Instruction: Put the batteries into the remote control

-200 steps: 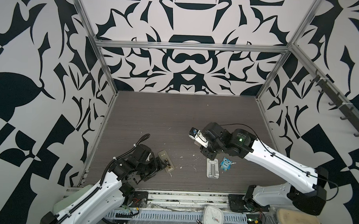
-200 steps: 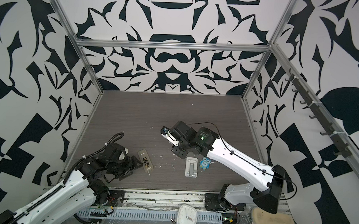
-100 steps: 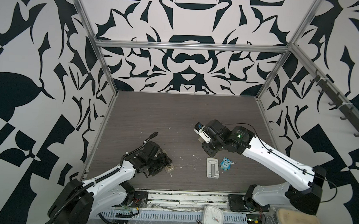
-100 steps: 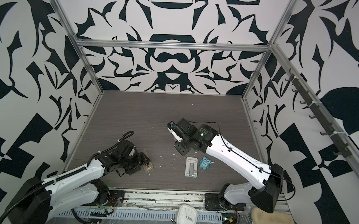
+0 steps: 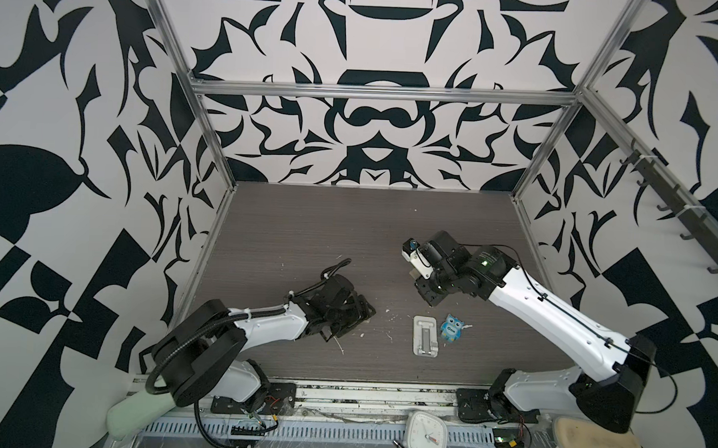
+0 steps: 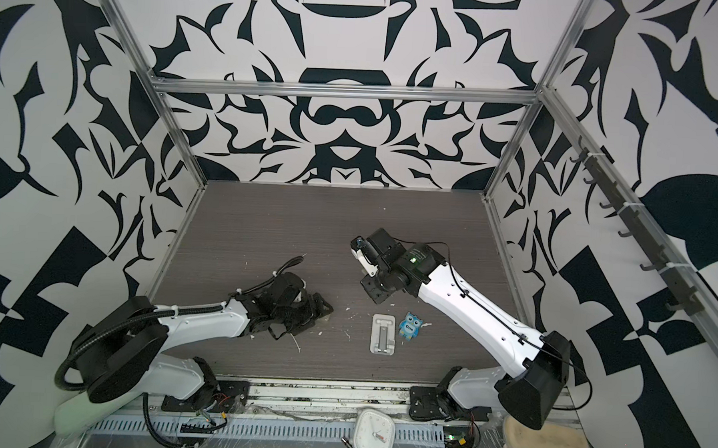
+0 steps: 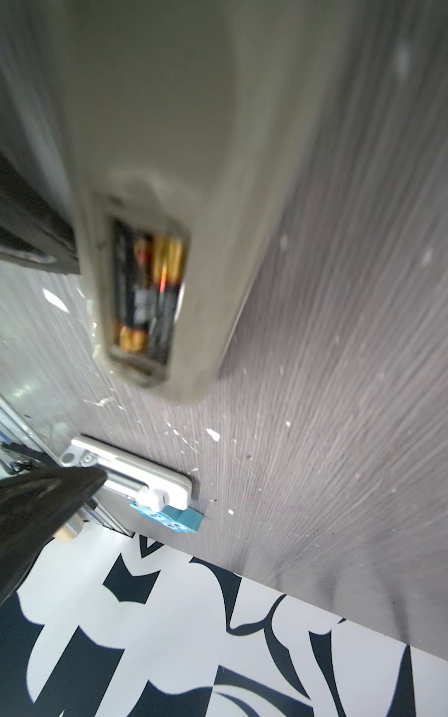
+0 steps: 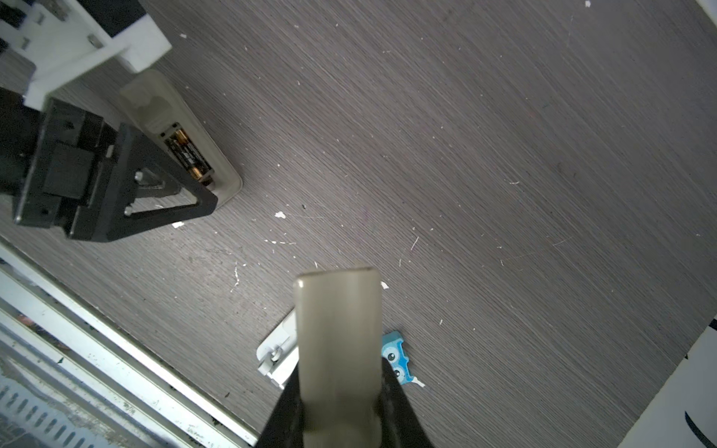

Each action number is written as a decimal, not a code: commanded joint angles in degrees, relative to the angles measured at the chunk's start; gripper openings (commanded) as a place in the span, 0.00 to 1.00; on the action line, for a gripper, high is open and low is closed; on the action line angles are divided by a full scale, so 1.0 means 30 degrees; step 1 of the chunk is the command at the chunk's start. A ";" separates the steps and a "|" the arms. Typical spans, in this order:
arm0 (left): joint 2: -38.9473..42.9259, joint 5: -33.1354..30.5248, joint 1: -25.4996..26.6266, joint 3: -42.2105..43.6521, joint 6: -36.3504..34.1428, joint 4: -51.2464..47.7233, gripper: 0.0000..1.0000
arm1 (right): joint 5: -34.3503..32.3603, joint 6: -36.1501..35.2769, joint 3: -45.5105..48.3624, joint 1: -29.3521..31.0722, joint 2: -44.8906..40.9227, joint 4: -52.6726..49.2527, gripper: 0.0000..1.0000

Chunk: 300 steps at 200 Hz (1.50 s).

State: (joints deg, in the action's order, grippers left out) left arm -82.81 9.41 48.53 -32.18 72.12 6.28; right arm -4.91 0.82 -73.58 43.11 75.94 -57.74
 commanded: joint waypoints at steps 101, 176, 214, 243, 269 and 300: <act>1.4614 -0.0778 -0.4741 0.1809 -0.1042 -1.2120 0.81 | 0.4717 -0.6828 -0.1444 0.1724 0.3879 0.3633 0.03; 1.2837 0.2712 -0.9781 0.1839 -0.3247 -1.1833 0.78 | 0.6287 -1.1340 -0.3698 0.2222 0.8375 0.2724 0.02; 1.1919 0.2545 -1.0297 0.1549 -0.4666 -1.1601 0.77 | 0.4992 -1.1317 -0.4888 0.2686 1.0391 0.2486 0.00; 1.1664 0.3367 -1.1265 0.2215 -0.4672 -1.1312 0.77 | 0.3403 -1.1067 -0.5800 0.3325 1.1566 0.2363 0.00; 1.1336 0.3362 -1.1521 0.2757 -0.4999 -1.1027 0.77 | 0.2467 -1.0535 -0.6192 0.3434 1.2198 0.2462 0.00; 1.1254 0.3368 -1.1897 0.3052 -0.5332 -1.0912 0.77 | 0.1815 -0.9241 -0.6681 0.3449 1.2598 0.2342 0.00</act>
State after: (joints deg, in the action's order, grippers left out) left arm -48.97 18.94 13.72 -23.75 57.98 -26.83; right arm 3.77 -30.35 -90.63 53.71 114.48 -49.52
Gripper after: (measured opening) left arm 0.768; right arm 0.269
